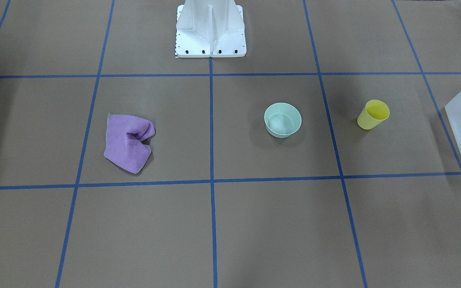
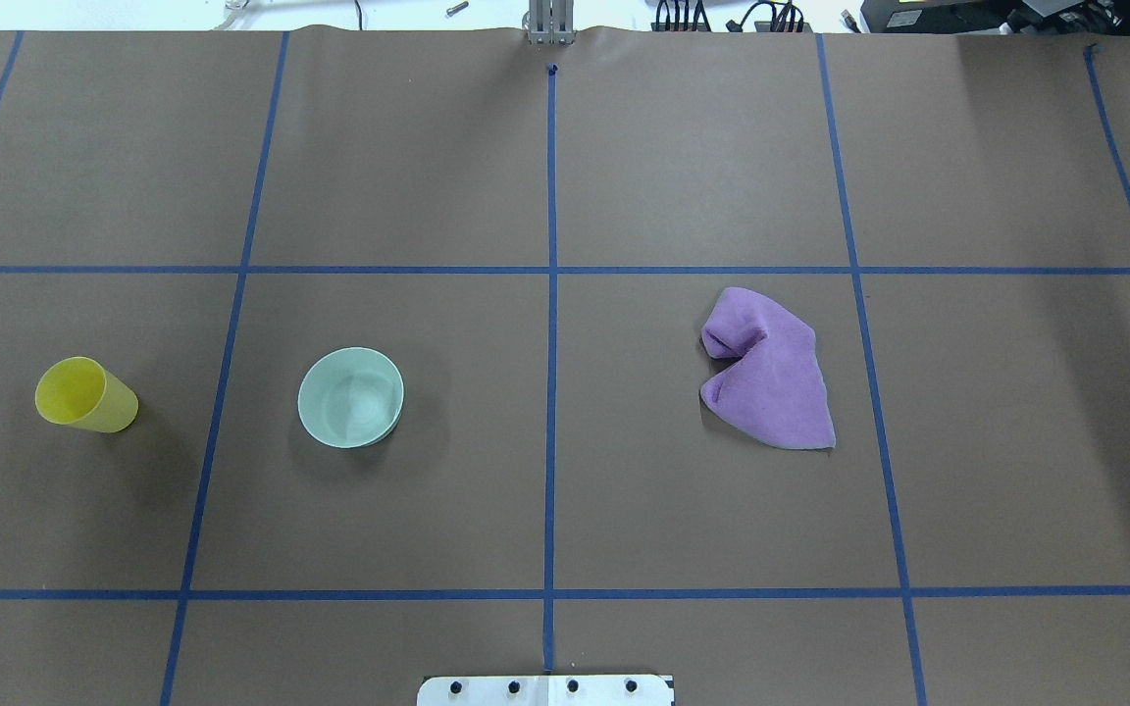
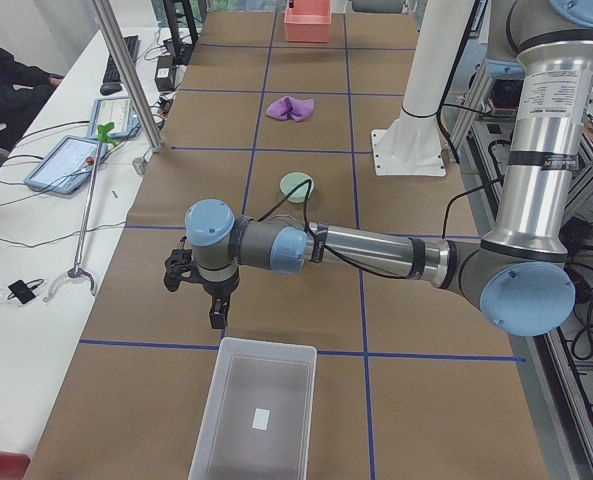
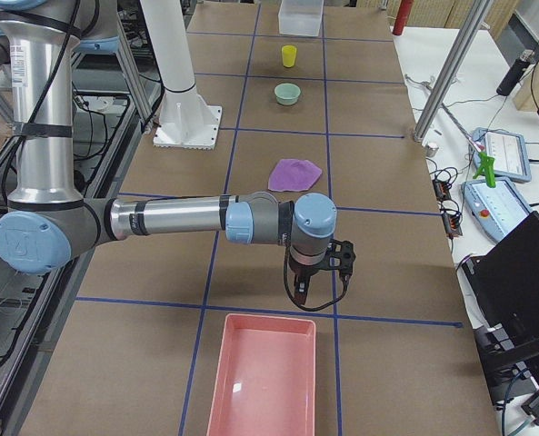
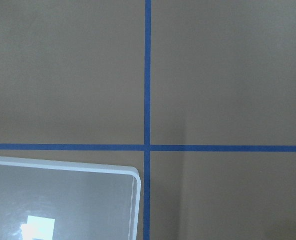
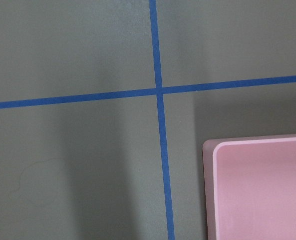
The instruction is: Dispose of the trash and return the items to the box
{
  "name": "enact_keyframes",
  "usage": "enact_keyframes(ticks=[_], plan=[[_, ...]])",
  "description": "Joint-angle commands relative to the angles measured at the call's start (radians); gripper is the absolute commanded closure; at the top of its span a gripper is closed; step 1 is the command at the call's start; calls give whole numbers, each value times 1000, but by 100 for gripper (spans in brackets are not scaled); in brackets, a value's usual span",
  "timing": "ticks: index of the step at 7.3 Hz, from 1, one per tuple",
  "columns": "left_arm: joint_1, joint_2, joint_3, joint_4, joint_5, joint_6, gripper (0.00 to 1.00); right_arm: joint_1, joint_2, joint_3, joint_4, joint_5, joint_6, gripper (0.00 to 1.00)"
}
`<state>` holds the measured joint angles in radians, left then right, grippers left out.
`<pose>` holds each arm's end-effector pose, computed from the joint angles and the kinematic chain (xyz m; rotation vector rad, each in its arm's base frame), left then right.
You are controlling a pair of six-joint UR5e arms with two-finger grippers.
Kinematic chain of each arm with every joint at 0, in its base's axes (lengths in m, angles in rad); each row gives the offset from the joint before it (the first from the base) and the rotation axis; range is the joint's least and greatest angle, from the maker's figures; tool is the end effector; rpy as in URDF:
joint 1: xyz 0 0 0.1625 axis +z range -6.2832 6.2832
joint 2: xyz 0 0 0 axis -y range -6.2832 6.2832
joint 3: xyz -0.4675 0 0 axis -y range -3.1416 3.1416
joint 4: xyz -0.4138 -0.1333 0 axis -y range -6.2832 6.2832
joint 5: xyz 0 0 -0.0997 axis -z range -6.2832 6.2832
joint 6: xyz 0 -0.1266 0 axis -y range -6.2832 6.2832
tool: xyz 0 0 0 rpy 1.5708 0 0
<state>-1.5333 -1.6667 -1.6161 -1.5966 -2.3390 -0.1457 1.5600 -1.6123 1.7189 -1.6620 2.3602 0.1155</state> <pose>-0.0240 -0.5692 0.6428 0.0879 0.7776 -0.0385 0.0381 -0.4936 0.6732 -0.0353 -0.7890 0.0931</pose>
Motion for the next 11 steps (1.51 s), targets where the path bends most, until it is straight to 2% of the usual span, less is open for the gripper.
enact_keyframes(ticks=[1,11], plan=[[-4,2,-7,1,0,0,2,0,2,1,-1,7,1,0],[-5,32,-7,-6,4,5,2,0,0,5,-1,7,3,0]])
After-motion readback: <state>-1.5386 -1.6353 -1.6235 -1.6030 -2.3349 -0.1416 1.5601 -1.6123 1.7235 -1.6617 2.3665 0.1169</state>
